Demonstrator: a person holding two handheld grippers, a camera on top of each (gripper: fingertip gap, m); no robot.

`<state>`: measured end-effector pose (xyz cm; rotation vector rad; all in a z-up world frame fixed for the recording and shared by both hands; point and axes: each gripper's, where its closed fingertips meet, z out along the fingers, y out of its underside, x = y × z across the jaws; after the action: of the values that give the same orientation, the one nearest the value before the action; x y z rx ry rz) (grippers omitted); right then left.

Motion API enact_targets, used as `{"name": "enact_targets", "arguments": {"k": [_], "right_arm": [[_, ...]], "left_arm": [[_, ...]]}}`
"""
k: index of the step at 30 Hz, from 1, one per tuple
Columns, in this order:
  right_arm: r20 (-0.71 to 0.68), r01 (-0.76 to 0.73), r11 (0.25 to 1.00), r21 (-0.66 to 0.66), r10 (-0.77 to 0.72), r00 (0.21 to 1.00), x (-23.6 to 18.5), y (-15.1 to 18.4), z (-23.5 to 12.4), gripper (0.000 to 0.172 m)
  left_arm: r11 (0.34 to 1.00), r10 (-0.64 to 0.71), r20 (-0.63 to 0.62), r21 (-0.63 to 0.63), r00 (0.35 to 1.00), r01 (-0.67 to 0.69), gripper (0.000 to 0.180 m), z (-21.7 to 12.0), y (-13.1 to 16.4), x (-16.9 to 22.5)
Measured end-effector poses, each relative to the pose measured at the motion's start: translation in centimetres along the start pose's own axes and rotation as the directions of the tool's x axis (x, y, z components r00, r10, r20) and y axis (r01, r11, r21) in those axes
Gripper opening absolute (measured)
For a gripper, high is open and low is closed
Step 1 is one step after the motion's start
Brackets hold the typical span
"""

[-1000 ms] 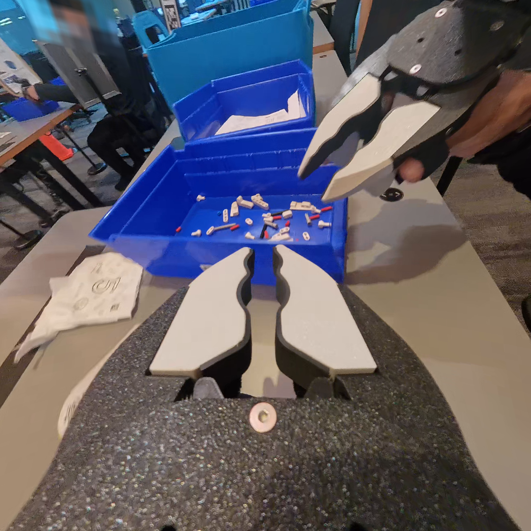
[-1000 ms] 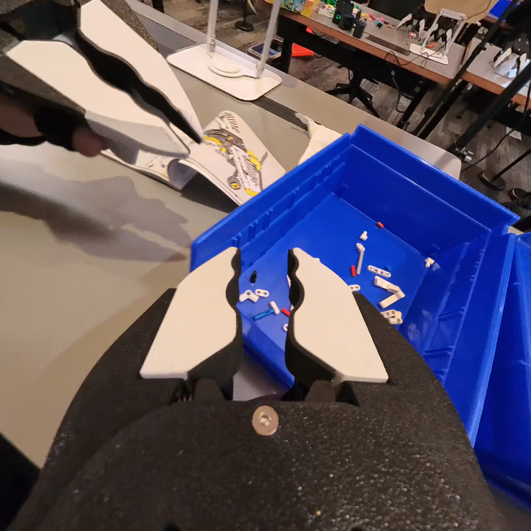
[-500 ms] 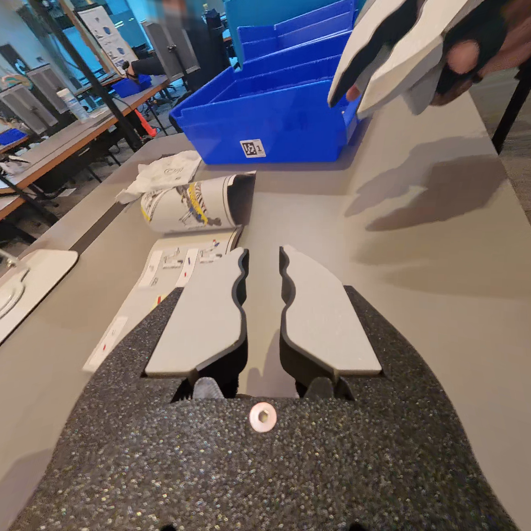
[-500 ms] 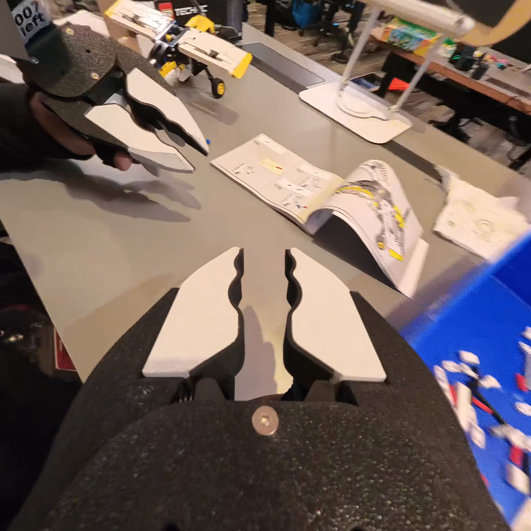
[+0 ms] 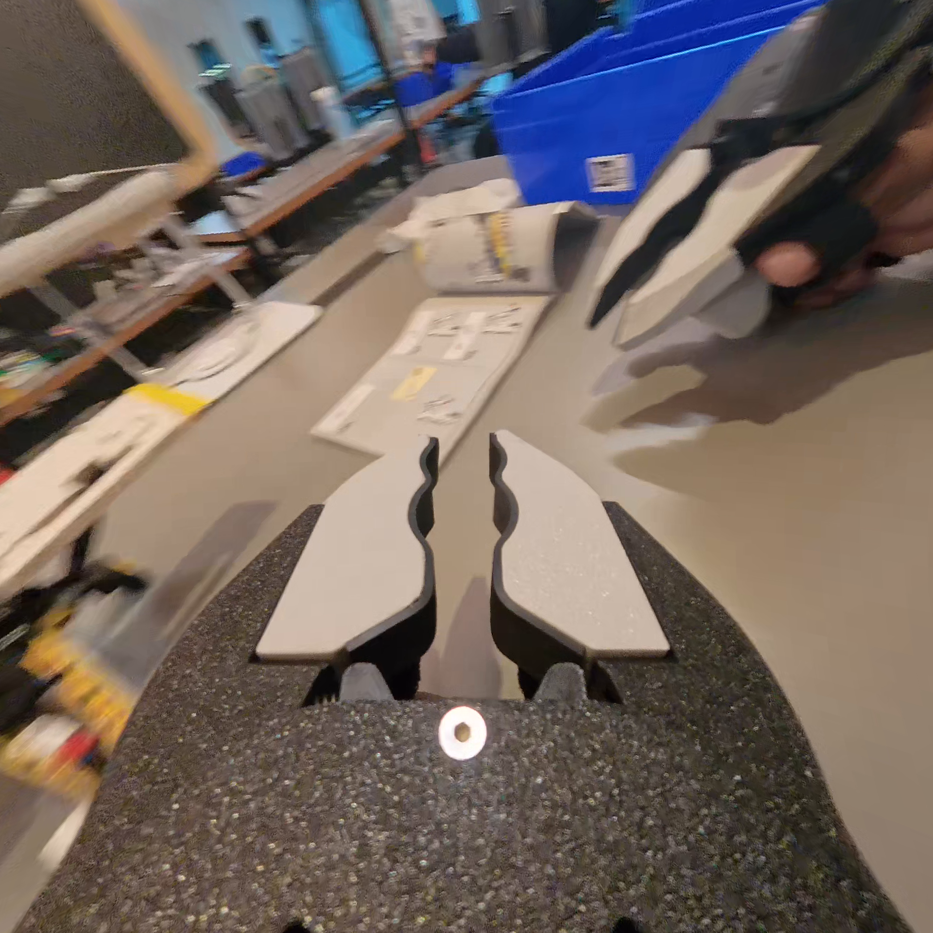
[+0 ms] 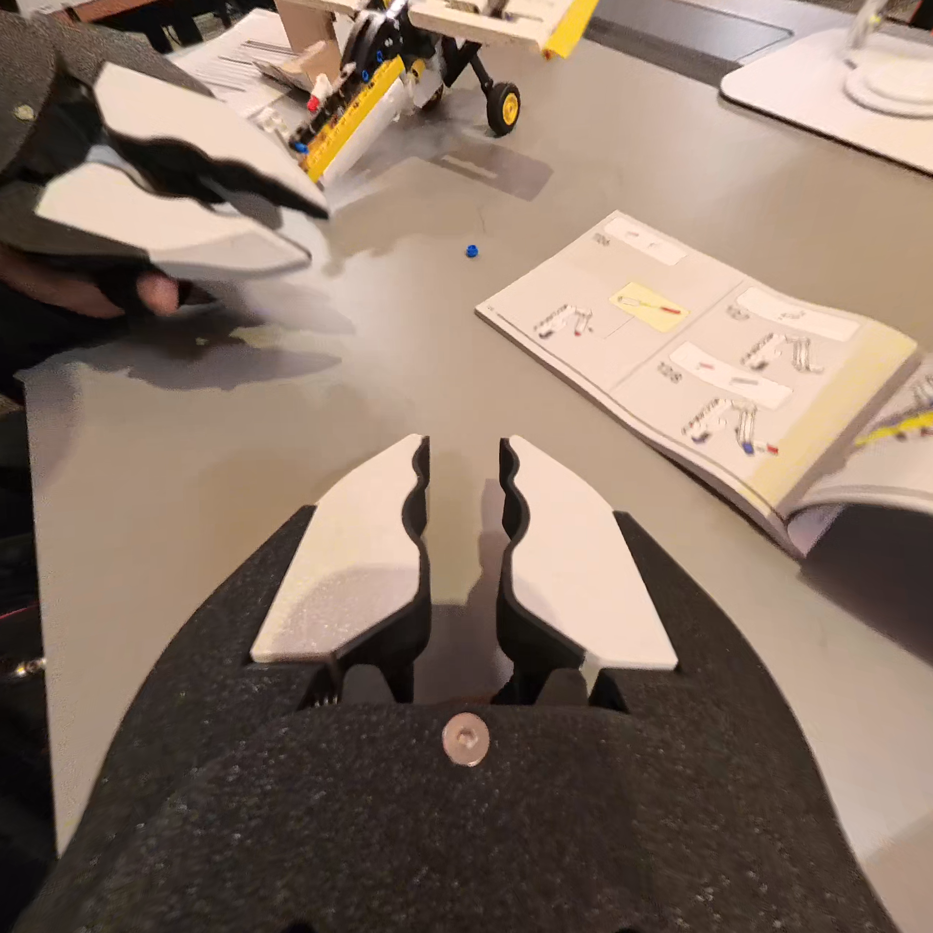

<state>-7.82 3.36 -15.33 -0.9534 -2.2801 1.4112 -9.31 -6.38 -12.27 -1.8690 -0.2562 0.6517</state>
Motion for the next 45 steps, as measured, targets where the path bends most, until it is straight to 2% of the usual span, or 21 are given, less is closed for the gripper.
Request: {"name": "enact_targets", "arguments": {"k": [2,4,5,7,11,14,17,24,34,45], "right_arm": [[0.038,0.002,1.000,0.003,-0.002,0.999,-0.7,-0.9,1.4,0.026],[0.089,0.009,1.000,-0.017,-0.007,0.996,-1.8,-1.7,3.4,0.026],[0.114,0.027,0.999,-0.027,-0.024,0.993,-2.5,-2.3,4.5,0.026],[0.163,0.088,0.995,-0.053,-0.078,0.983,-4.3,-3.3,7.0,0.026],[0.231,0.196,0.978,-0.066,-0.176,0.957,-7.5,-5.6,12.2,0.026],[0.261,0.211,0.976,-0.061,-0.188,0.947,-9.1,-7.0,15.6,0.026],[0.277,0.161,0.984,-0.081,-0.133,0.952,-10.0,-7.4,17.7,0.026],[0.273,0.191,0.979,-0.073,-0.165,0.948,-10.5,-7.4,17.9,0.025],[0.374,0.154,0.986,-0.063,-0.120,0.919,-11.2,-7.1,17.1,0.026],[0.406,0.121,0.990,-0.068,-0.083,0.910,-11.3,-7.1,17.0,0.026]], "left_arm": [[1.000,0.005,0.207,-0.027,0.978,0.000,0.020,-2.3,0.8,-4.0],[0.997,0.033,0.401,-0.073,0.915,-0.004,0.020,-5.3,1.9,-7.8],[0.996,0.037,0.468,-0.093,0.883,0.008,0.020,-6.7,2.6,-9.2],[0.987,0.006,0.521,-0.141,0.853,0.079,0.020,-8.3,4.6,-10.8],[0.947,-0.082,0.541,-0.220,0.837,0.235,0.023,-9.0,8.2,-12.0],[0.932,-0.127,0.507,-0.233,0.853,0.277,0.022,-8.6,9.0,-12.0],[0.925,-0.126,0.486,-0.258,0.865,0.279,0.022,-8.3,9.5,-12.0],[0.936,-0.082,0.491,-0.260,0.867,0.236,0.015,-8.1,9.5,-12.1],[0.937,-0.008,0.558,-0.287,0.830,0.202,0.014,-8.3,9.7,-12.7],[0.933,-0.002,0.581,-0.292,0.814,0.210,0.013,-8.5,9.8,-13.0]]}}
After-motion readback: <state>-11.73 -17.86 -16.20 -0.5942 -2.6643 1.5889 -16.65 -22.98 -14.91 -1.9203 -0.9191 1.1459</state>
